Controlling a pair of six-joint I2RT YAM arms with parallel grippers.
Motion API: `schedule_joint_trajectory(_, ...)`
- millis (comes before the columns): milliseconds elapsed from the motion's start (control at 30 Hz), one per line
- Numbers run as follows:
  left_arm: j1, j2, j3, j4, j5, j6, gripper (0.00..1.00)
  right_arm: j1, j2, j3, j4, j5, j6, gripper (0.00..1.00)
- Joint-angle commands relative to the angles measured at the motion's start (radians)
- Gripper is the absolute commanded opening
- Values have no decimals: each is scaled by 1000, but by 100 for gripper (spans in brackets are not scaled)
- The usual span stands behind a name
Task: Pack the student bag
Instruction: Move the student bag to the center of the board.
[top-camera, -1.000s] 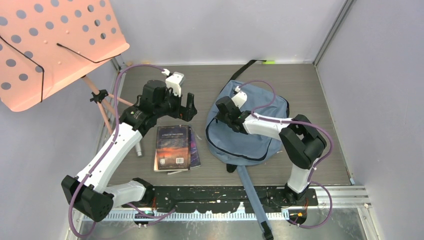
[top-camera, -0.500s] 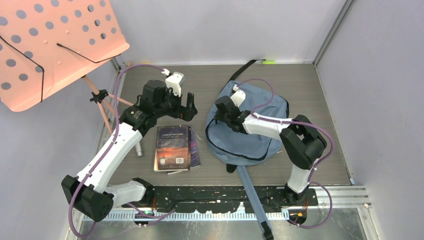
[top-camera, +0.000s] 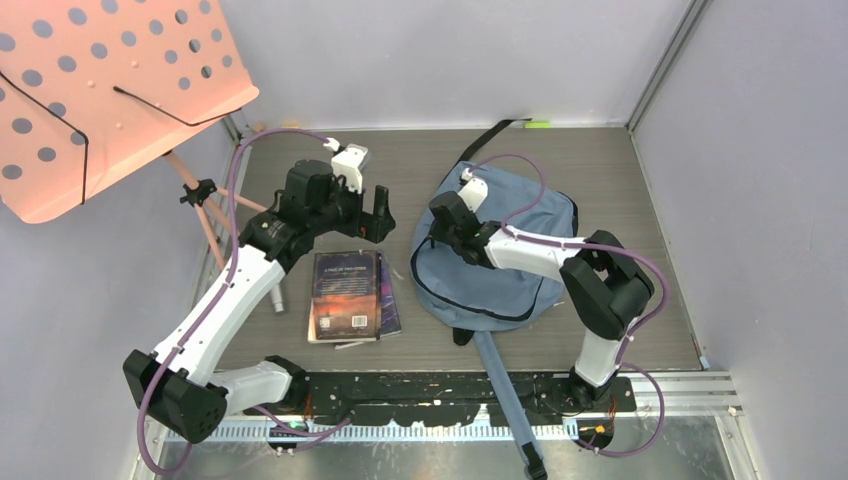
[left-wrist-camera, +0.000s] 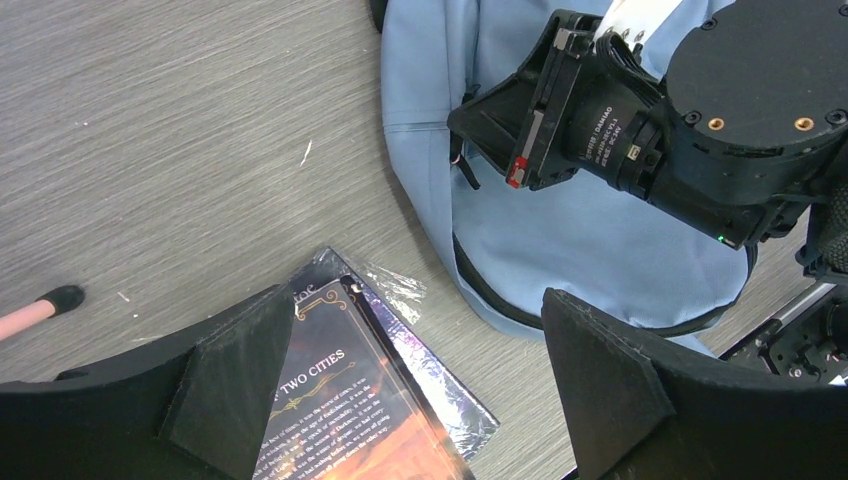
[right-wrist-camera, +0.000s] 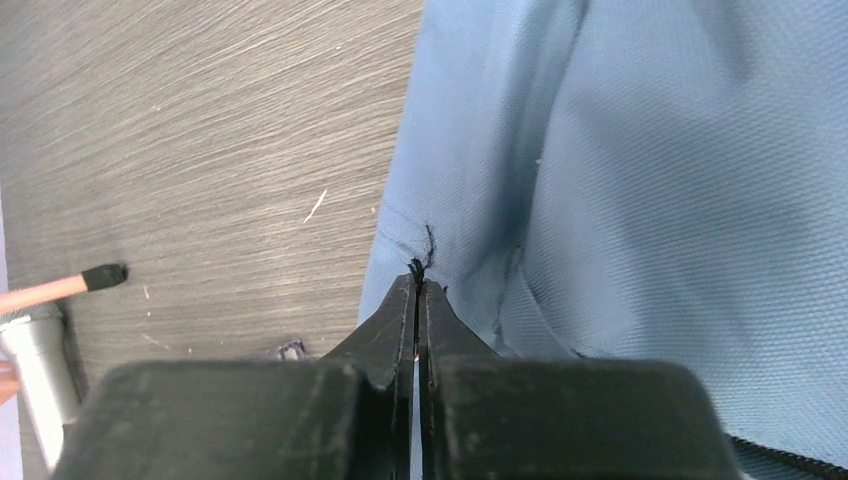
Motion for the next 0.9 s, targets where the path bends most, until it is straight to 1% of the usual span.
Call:
schedule_joint_trajectory(0, 4, -1, -5, 47, 24, -4, 98, 43, -90, 4, 83, -15, -97, 1)
schedule_joint_trajectory(100, 4, 0, -5, 47, 24, -5, 97, 86, -111, -13, 114, -42, -130, 1)
schedule_joint_trajectory(233, 4, 4, -8, 49, 20, -5, 98, 140, -131, -21, 95, -45, -145, 1)
schedule_joint_trajectory(500, 4, 4, -5, 40, -26, 11, 99, 234, -173, -90, 75, -31, -86, 1)
schedule_joint_trajectory(600, 4, 11, -16, 53, -23, 5, 100, 260, -182, -107, 65, -31, -77, 1)
schedule_joint_trajectory(733, 4, 68, -12, 58, 19, -16, 100, 292, -212, -155, 95, -24, -82, 1)
schedule_joint_trajectory(867, 4, 172, 13, 47, 89, -51, 100, 307, -251, -203, 137, -35, -99, 1)
